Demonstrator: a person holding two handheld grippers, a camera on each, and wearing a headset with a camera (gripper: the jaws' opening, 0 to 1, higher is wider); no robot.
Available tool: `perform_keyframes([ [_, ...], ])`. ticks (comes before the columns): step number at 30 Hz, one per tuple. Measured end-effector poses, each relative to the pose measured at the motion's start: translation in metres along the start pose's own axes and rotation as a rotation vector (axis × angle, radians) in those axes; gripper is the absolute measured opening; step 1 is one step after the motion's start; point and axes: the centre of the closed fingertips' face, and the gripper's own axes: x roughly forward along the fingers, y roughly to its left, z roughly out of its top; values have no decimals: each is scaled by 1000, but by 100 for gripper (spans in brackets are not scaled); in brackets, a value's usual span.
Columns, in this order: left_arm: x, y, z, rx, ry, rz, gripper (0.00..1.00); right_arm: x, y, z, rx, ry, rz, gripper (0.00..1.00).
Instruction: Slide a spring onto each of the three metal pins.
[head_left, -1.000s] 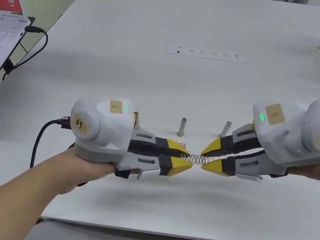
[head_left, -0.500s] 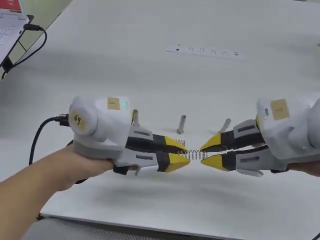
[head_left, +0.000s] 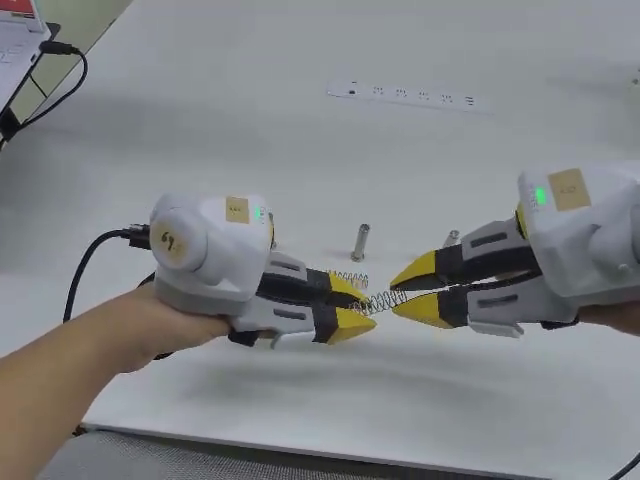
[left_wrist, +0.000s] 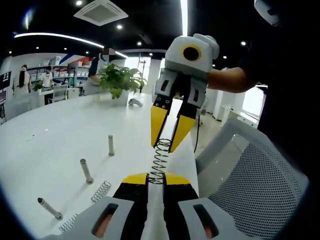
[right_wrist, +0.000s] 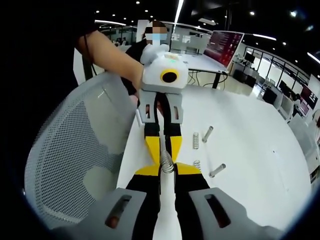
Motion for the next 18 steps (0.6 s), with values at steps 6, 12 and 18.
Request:
perform_keyframes([
  [6, 2, 1, 3, -1, -12, 2, 3, -1, -2, 5, 27, -32, -6, 7],
  [12, 3, 0, 1, 8, -5, 2, 3, 2, 0, 11, 61, -79, -4, 7],
  [18, 2, -1, -2, 11, 4, -1, 3, 4, 2, 13, 78, -102, -7, 7],
])
